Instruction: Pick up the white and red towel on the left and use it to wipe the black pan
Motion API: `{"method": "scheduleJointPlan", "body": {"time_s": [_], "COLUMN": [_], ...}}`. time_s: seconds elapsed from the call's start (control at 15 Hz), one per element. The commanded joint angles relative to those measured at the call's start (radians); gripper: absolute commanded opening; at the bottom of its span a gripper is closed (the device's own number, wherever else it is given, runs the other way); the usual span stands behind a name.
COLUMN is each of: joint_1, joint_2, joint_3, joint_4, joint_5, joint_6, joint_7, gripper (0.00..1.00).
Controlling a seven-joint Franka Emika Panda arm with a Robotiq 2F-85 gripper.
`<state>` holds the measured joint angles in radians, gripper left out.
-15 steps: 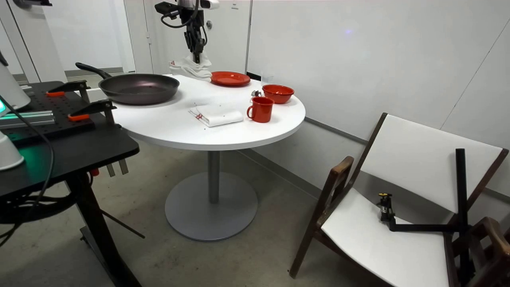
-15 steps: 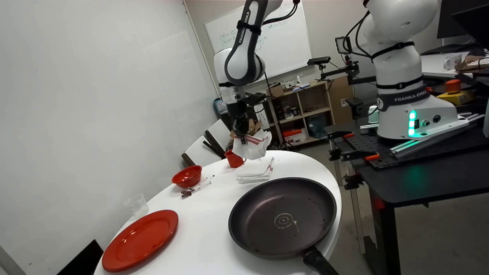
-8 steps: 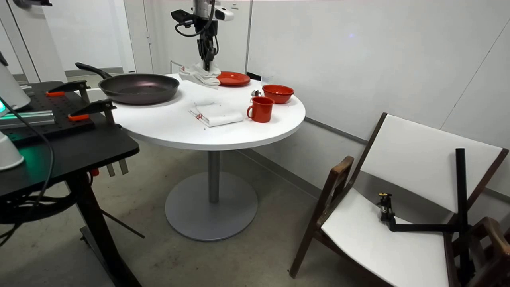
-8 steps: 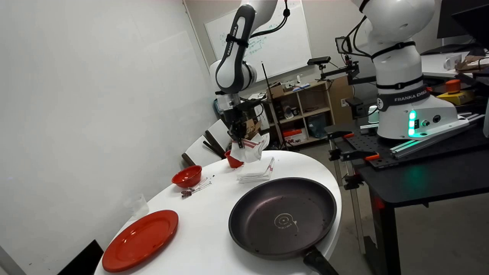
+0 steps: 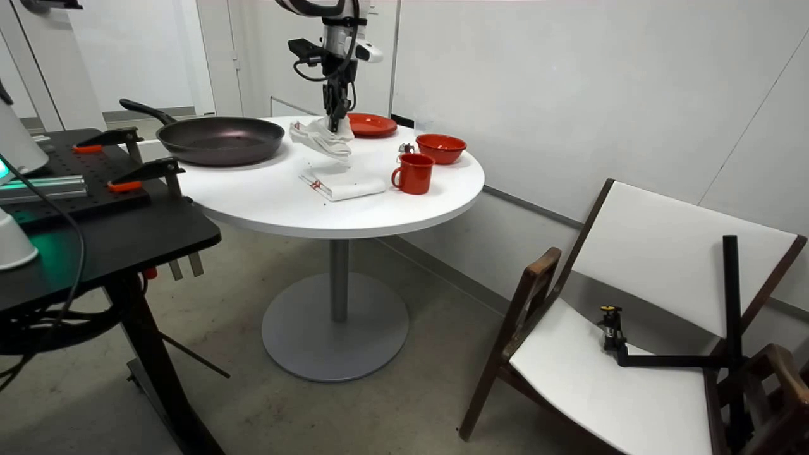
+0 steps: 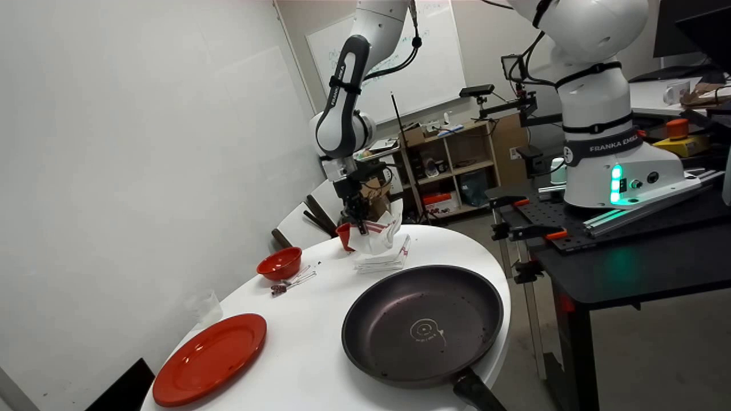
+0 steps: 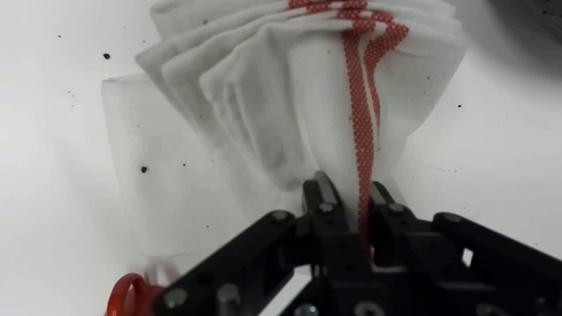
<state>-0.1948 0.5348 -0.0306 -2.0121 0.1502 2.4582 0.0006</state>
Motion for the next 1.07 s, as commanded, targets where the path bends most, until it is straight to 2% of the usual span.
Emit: {"method": "scheduleJointPlan", "body": {"time_s": [0.0, 0.87, 0.93, 1.0], "joint_1": [-0.007, -0.034, -0.034, -0.033], "joint_2": [0.068, 0.172, 0.171, 0.169], "joint_3": [-0.005, -0.009, -0.009, -0.009], "joint_4": [0.083, 0.148, 0.147, 0.145], "joint_5": [0.023, 0.026, 0.027, 0.028], "joint_6": [-0.058, -0.039, -0.038, -0.037], "joint_7": [-0.008, -0.005, -0.002, 0.000], "gripper": [0.05, 0.06, 0.40, 0.41]}}
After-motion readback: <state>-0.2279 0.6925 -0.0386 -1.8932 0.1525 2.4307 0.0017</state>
